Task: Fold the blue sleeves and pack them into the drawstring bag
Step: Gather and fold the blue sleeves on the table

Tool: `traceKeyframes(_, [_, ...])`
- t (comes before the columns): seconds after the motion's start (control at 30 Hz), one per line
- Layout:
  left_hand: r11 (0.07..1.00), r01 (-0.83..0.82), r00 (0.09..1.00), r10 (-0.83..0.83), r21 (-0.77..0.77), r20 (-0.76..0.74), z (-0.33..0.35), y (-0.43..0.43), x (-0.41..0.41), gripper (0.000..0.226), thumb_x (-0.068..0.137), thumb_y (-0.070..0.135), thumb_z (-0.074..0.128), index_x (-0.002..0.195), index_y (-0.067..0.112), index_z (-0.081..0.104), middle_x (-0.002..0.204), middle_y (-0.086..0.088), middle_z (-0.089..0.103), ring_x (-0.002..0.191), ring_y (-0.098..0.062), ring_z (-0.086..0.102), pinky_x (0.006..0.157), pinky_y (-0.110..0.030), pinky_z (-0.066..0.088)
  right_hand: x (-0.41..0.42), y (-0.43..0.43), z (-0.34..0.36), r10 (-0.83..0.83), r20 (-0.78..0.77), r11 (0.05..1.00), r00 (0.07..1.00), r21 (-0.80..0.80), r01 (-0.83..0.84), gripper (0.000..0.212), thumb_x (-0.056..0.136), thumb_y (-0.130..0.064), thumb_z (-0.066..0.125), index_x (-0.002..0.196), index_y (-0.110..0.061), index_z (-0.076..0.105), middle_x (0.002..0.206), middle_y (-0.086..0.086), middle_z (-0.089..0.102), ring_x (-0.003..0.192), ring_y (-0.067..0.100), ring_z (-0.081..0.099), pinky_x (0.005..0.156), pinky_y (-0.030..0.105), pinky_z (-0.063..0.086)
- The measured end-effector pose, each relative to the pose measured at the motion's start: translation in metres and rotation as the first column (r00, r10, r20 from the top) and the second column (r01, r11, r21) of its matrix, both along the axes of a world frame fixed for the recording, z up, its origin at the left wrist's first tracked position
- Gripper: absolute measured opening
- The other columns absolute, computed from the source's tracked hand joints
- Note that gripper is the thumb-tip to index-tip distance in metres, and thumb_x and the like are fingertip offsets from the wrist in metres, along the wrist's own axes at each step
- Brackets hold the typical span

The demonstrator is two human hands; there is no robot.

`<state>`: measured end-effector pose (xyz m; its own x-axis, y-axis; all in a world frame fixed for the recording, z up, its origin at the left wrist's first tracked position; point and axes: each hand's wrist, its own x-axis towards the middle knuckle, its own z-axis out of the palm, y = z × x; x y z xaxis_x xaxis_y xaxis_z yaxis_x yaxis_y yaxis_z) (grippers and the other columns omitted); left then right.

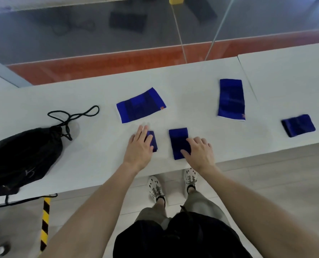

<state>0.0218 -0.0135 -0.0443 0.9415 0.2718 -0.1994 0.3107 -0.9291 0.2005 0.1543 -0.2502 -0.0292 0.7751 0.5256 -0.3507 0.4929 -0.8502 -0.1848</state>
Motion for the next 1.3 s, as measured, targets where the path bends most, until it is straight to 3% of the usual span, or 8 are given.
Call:
traceKeyframes(0.1, [0.998,0.025,0.996,-0.029,0.05,0.083,0.006,-0.002,-0.004,0.034,0.103,0.028,0.065,0.132,0.011,0.072,0.175,-0.017,0.039,0.166,-0.033,0.031,0.129,-0.052,0.037,0.0,0.002,-0.006,-0.201,-0.087,0.977,0.976,-0.086,0.194,0.065,0.087,-0.068,0.075,0.121,-0.014,0.064,0.117,0.007,0.065,0.112,0.03,0.061,0.097,0.043,0.054])
traceKeyframes(0.3, [0.992,0.061,0.99,-0.075,0.114,0.123,0.02,0.0,0.003,0.018,0.095,0.017,0.071,0.108,0.011,0.082,0.141,-0.009,0.067,0.141,-0.03,0.058,0.122,-0.045,0.041,0.018,-0.006,0.004,-0.302,-0.33,0.938,0.894,0.065,0.341,0.019,0.094,-0.027,0.074,0.101,-0.019,0.059,0.097,0.003,0.068,0.095,0.03,0.066,0.082,0.043,0.057])
traceKeyframes(0.4, [0.995,0.064,0.978,-0.047,-0.08,0.205,0.029,-0.015,0.024,0.033,0.095,0.016,0.072,0.128,0.014,0.076,0.139,-0.005,0.067,0.137,-0.027,0.06,0.121,-0.045,0.044,0.026,-0.028,0.021,-0.262,-0.331,0.92,0.907,0.2,0.338,0.015,0.094,-0.016,0.069,0.104,-0.023,0.06,0.097,-0.001,0.071,0.091,0.026,0.065,0.078,0.039,0.055])
traceKeyframes(0.53, [0.927,0.191,0.982,-0.185,-0.322,0.05,0.046,-0.061,0.082,0.092,0.095,0.028,0.08,0.171,0.031,0.029,0.174,-0.001,0.035,0.163,-0.023,0.029,0.131,-0.046,0.03,0.038,-0.07,0.047,-0.24,-0.318,0.895,0.917,0.293,0.335,0.016,0.094,-0.01,0.072,0.099,-0.024,0.066,0.095,-0.005,0.074,0.089,0.022,0.067,0.081,0.037,0.056])
traceKeyframes(0.67, [0.857,0.267,0.937,-0.339,-0.441,-0.091,0.056,-0.116,0.139,0.034,0.096,0.03,0.077,0.13,0.031,0.072,0.137,0.004,0.072,0.133,-0.025,0.065,0.113,-0.042,0.052,0.057,-0.116,0.06,-0.318,-0.327,0.84,0.89,0.339,0.425,0.016,0.089,-0.012,0.075,0.094,-0.026,0.069,0.086,-0.01,0.074,0.079,0.016,0.071,0.074,0.034,0.058])
traceKeyframes(0.83, [0.844,0.078,0.972,-0.183,-0.531,-0.148,0.064,-0.166,0.184,0.011,0.107,0.028,0.062,0.115,0.029,0.07,0.107,0.003,0.077,0.089,-0.022,0.069,0.086,-0.042,0.058,0.112,-0.183,0.05,-0.449,-0.335,0.759,0.828,0.347,0.551,0.012,0.091,-0.04,0.073,0.094,-0.03,0.069,0.087,-0.012,0.075,0.08,0.007,0.073,0.07,0.025,0.059])
traceKeyframes(1.07, [0.763,-0.222,0.974,0.146,-0.607,-0.172,0.075,-0.223,0.24,0.01,0.107,0.021,0.058,0.116,0.024,0.058,0.104,0.003,0.073,0.077,-0.018,0.067,0.074,-0.037,0.056,0.238,-0.303,0.007,-0.693,-0.149,0.669,0.706,0.233,0.706,0.031,0.098,-0.034,0.069,0.122,-0.014,0.066,0.125,0.007,0.065,0.111,0.029,0.066,0.098,0.043,0.055])
traceKeyframes(1.3, [0.554,-0.466,0.868,0.436,-0.69,-0.237,0.085,-0.258,0.257,0.024,0.108,0.016,0.056,0.132,0.021,0.055,0.126,-0.006,0.072,0.109,-0.023,0.069,0.089,-0.038,0.052,0.321,-0.345,-0.021,-0.693,-0.064,0.721,0.718,-0.062,0.69,0.113,0.079,-0.052,0.091,0.162,-0.009,0.028,0.161,0.015,0.039,0.154,0.036,0.031,0.117,0.054,0.04])
